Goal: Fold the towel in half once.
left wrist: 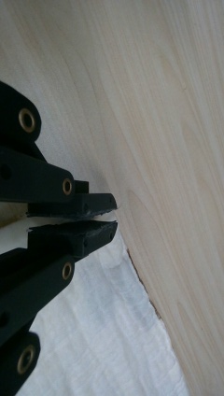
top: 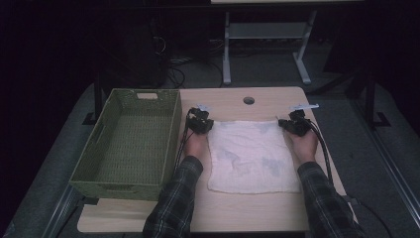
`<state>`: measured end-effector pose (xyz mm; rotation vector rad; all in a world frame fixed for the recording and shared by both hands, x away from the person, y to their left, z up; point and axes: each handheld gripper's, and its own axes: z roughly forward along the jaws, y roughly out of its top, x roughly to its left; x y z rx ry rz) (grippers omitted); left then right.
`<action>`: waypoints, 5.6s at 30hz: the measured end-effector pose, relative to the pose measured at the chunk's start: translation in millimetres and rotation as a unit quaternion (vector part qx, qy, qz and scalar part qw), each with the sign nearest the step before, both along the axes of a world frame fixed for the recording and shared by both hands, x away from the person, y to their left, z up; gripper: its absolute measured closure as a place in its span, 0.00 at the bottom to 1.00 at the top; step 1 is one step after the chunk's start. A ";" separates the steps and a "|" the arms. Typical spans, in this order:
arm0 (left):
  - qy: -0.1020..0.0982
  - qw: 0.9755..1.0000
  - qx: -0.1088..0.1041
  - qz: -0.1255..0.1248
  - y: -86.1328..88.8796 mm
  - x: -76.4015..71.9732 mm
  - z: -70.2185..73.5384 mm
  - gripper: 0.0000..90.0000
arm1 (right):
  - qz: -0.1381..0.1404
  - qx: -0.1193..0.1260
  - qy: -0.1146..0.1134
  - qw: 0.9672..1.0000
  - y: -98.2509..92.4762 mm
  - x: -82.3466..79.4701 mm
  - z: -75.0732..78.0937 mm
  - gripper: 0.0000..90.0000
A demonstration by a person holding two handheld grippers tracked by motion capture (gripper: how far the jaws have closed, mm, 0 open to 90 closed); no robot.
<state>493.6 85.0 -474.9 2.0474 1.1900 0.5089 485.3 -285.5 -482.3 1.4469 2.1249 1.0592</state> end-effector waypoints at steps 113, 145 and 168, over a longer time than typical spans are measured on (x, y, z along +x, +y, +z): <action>0.023 0.988 -0.056 -0.143 32.6 -214.4 35.9 0.74 | 0.103 0.026 -0.008 0.994 -27.1 -232.3 29.3 0.78; 0.076 0.981 -0.002 -0.178 18.6 -216.9 17.6 0.99 | 0.147 0.016 0.034 0.988 -23.8 -237.9 14.7 0.99; 0.078 0.979 0.010 -0.186 16.5 -216.1 14.8 0.96 | 0.145 0.032 0.021 0.989 -28.0 -205.2 9.5 0.99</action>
